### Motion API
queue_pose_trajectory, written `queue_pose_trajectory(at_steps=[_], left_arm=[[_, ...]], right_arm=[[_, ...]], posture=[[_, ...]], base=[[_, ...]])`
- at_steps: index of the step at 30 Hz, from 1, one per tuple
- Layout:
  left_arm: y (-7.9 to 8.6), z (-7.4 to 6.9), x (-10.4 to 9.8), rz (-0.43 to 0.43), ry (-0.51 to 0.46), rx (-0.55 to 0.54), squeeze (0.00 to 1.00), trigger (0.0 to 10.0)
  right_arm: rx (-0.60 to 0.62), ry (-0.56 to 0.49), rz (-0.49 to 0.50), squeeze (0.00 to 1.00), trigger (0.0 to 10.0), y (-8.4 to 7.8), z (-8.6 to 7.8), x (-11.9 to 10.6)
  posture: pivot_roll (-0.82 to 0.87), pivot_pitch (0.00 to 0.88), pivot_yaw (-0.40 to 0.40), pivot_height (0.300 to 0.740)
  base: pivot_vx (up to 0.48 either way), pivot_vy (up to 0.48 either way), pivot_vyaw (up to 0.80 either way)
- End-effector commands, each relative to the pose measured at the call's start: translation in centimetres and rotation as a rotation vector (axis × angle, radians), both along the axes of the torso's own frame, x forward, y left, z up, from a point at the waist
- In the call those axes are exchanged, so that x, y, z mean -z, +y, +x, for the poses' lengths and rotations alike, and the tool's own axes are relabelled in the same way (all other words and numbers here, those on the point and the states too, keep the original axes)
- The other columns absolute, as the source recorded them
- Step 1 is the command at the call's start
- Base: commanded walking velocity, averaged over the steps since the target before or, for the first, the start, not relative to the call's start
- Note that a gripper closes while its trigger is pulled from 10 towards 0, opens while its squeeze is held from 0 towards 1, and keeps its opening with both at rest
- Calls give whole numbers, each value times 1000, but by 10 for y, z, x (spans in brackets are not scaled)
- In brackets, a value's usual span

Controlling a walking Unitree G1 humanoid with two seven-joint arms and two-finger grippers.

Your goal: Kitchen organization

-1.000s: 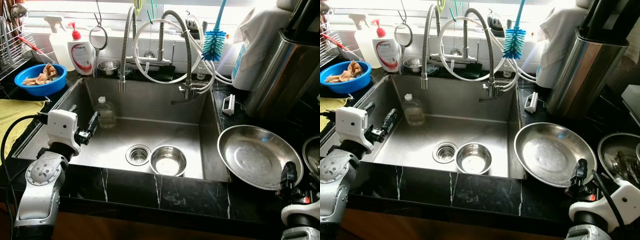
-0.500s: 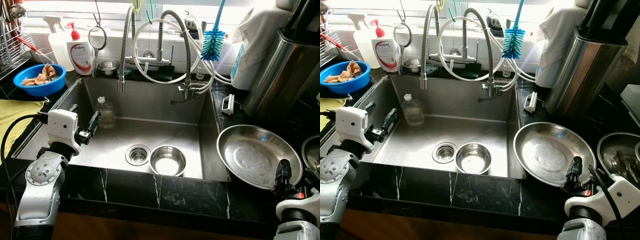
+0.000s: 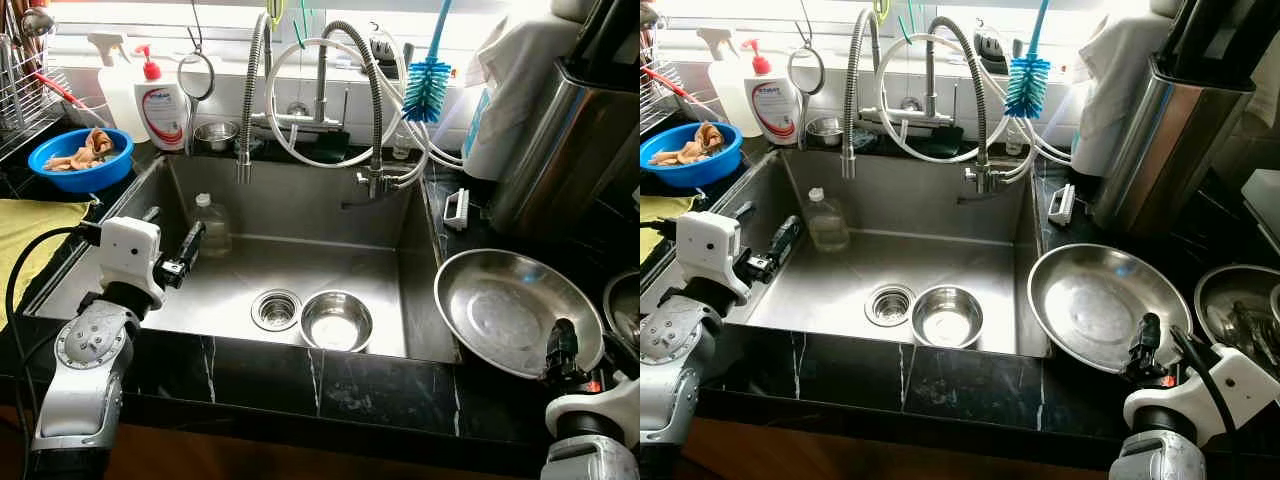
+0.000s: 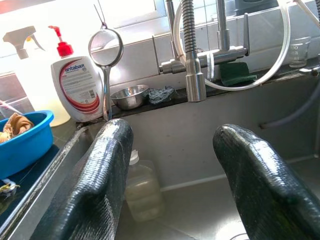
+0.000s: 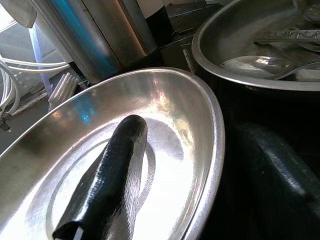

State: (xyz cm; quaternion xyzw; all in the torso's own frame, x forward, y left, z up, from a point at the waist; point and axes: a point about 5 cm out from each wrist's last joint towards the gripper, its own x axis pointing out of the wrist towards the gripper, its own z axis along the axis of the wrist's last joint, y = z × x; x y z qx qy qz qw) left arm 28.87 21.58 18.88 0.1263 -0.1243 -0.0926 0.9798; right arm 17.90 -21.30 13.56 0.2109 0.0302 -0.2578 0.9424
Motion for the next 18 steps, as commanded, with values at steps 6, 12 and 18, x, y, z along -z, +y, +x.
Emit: queue_pose_trajectory(at_steps=[6,12,18], left_arm=[[-1,1,-4,22,-12,12,0,10000],[-1,2,-4,34,-12,18,0,10000],[-3,2,-5,49,-15,31,0,10000]], right_arm=[[10,11,60,0,0,5,3,4],[6,11,58,0,0,5,3,4],[1,8,61,0,0,6,5,3]], posture=[[-11,0,-21,740],[-13,0,-20,740],[-9,0,-21,740]], base=[[0,0,0],[0,0,0],[0,0,0]])
